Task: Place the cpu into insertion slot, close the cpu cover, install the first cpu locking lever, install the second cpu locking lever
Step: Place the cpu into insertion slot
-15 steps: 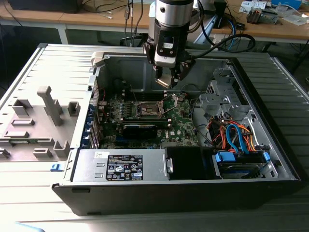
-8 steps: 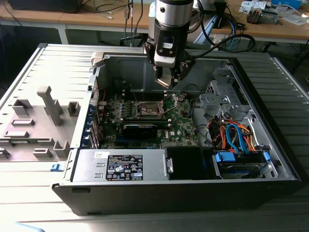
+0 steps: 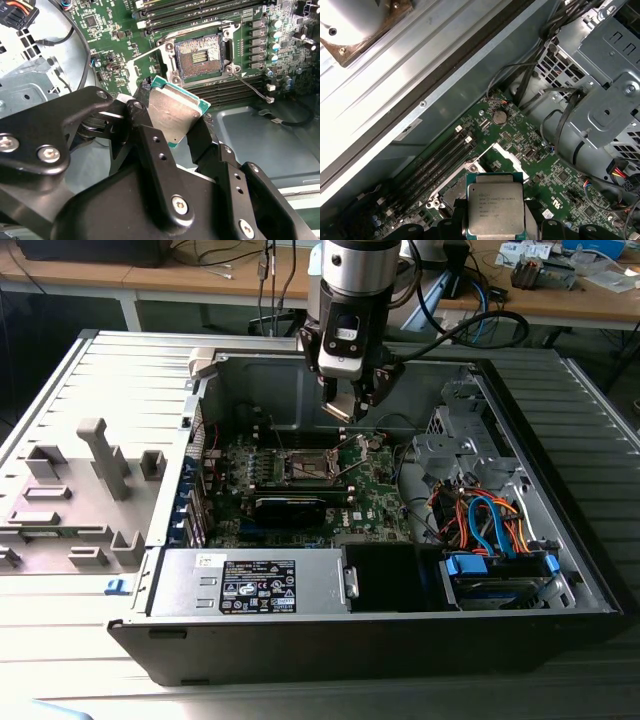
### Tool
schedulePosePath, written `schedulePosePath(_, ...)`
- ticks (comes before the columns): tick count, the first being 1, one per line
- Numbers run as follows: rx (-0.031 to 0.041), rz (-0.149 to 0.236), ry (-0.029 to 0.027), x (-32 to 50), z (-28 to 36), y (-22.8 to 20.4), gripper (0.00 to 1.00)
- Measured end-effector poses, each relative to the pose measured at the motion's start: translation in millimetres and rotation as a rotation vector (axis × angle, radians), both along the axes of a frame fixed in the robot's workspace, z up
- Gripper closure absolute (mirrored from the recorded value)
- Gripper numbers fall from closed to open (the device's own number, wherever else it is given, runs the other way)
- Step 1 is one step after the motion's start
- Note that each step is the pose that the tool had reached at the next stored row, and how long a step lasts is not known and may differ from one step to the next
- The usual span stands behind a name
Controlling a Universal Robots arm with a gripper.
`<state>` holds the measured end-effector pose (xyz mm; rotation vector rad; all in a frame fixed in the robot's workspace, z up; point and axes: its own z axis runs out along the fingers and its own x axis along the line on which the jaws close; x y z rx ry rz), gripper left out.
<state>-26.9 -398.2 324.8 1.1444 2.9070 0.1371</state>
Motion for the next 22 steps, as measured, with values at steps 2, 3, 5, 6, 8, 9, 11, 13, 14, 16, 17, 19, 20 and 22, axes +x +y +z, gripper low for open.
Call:
schedulePosePath(2,0.0000,-0.003,0.0000,0.0,0.0,0.0,0.45)
schedulePosePath(3,0.0000,-0.006,0.0000,0.0,0.0,0.0,0.45)
schedulePosePath(5,0.0000,-0.008,0.0000,0.0,0.0,0.0,0.45)
schedulePosePath(6,0.0000,-0.009,0.0000,0.0,0.0,0.0,0.45)
schedulePosePath(8,0.0000,-0.011,0.0000,0.0,0.0,0.0,0.45)
schedulePosePath(9,0.0000,-0.012,0.0000,0.0,0.0,0.0,0.45)
schedulePosePath(11,0.0001,-0.015,0.0000,0.0,0.0,0.0,0.45)
schedulePosePath(13,0.0001,-0.018,0.0000,0.0,0.0,0.0,0.45)
schedulePosePath(14,0.0000,-0.020,0.0000,0.0,0.0,0.0,0.45)
schedulePosePath(16,0.0000,-0.023,0.0000,0.0,0.0,0.0,0.45)
schedulePosePath(17,0.0000,-0.025,0.0000,0.0,0.0,0.0,0.45)
schedulePosePath(19,0.0000,-0.027,0.0000,0.0,0.0,0.0,0.45)
schedulePosePath(20,0.0000,-0.029,0.0000,0.0,0.0,0.0,0.45)
schedulePosePath(22,0.0000,-0.031,0.0000,0.0,0.0,0.0,0.45)
